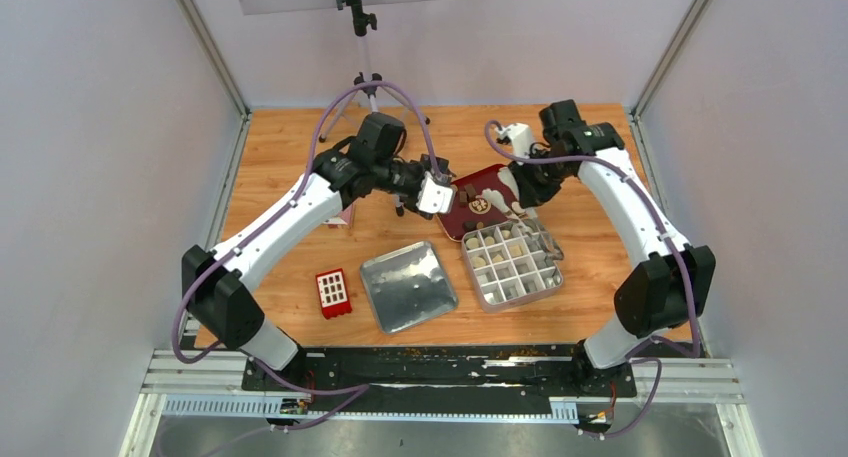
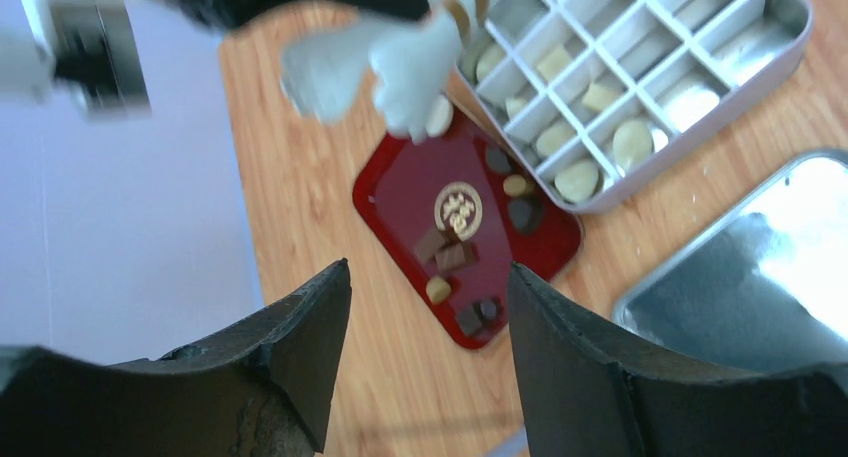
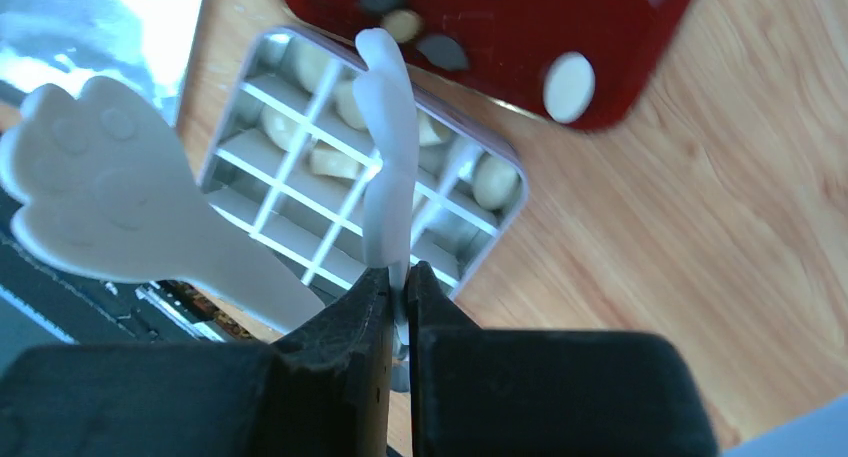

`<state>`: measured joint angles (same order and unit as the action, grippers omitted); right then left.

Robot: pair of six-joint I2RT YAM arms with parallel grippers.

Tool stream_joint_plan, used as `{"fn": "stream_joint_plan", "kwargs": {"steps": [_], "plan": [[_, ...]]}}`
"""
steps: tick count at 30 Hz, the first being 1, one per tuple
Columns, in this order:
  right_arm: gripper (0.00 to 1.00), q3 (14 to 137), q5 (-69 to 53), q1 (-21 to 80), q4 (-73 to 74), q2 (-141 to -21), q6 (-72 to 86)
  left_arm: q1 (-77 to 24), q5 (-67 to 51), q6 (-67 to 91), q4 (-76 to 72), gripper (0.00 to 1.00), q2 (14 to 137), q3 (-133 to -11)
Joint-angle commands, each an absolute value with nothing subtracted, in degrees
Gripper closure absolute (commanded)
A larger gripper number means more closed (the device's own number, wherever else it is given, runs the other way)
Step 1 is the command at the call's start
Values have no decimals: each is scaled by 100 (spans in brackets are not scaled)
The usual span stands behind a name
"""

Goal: Pack the chocolate
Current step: Pick up the clamp from the center of the board.

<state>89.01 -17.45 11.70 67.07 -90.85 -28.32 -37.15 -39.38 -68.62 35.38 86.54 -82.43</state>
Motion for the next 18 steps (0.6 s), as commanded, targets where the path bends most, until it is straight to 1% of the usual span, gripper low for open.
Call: {"fn": "stream_joint_plan", "kwargs": {"steps": [1,6,13,18], "plan": [[100,9555,-1952,1611,6948,-9401,-3190,-3813,-5066,-6604,3953,34,8934,-8920],[100,10150,-2179,1879,7010,-9715,-3127,-3968,-4911,-6548,3778,35,9014,-8854],[100,10381,-2170,2243,6962,-9867,-3147,-4041,-4616,-6949,4054,37,9298,-8957],[100,10357,-2053,2511,6948,-9810,-3224,-4061,-4244,-7081,3991,43,9262,-8881]]}}
